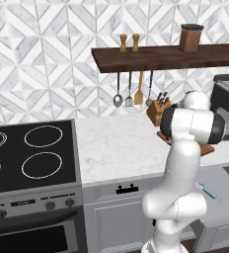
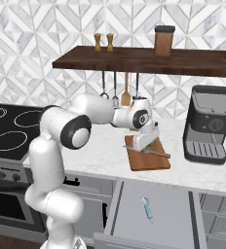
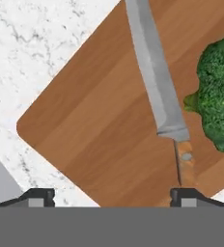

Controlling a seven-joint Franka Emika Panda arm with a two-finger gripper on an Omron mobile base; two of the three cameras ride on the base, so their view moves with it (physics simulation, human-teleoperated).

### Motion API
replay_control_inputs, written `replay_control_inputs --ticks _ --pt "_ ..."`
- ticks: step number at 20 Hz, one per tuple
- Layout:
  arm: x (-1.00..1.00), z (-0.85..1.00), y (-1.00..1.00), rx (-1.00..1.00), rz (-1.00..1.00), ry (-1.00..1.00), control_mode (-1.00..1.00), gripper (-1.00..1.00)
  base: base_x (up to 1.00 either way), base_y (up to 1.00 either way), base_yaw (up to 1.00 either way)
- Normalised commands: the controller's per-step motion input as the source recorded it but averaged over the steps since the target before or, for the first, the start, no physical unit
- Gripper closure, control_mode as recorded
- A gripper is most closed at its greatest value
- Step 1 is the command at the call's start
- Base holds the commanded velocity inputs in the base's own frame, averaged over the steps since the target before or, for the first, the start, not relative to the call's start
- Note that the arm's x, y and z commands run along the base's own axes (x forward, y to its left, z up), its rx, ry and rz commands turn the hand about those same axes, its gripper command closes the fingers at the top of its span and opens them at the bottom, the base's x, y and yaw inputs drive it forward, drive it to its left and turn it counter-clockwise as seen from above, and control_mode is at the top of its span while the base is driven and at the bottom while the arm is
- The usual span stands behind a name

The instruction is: Place the appropriate cutting tool for cutting the broccoli skin on the cutting board.

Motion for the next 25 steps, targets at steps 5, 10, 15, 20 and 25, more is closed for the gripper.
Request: replay_control_inputs --ticks 5,10,15,20,25 --pt "-0.92 0.62 0.54 -0.02 0.0 -0.08 -1.0 -1.0 0.0 0.0 0.0" --pt "-0.99 0.49 0.73 -0.02 0.0 0.0 -1.0 -1.0 0.0 0.0 0.0" --pt "-0.96 0.45 0.93 -0.02 0.0 0.0 -1.0 -1.0 0.0 0.0 0.0" --pt "-0.79 0.39 1.0 -0.06 0.0 0.0 -1.0 -1.0 0.0 0.0 0.0" --pt "-0.57 0.23 1.0 -0.09 0.0 0.0 -1.0 -1.0 0.0 0.0 0.0"
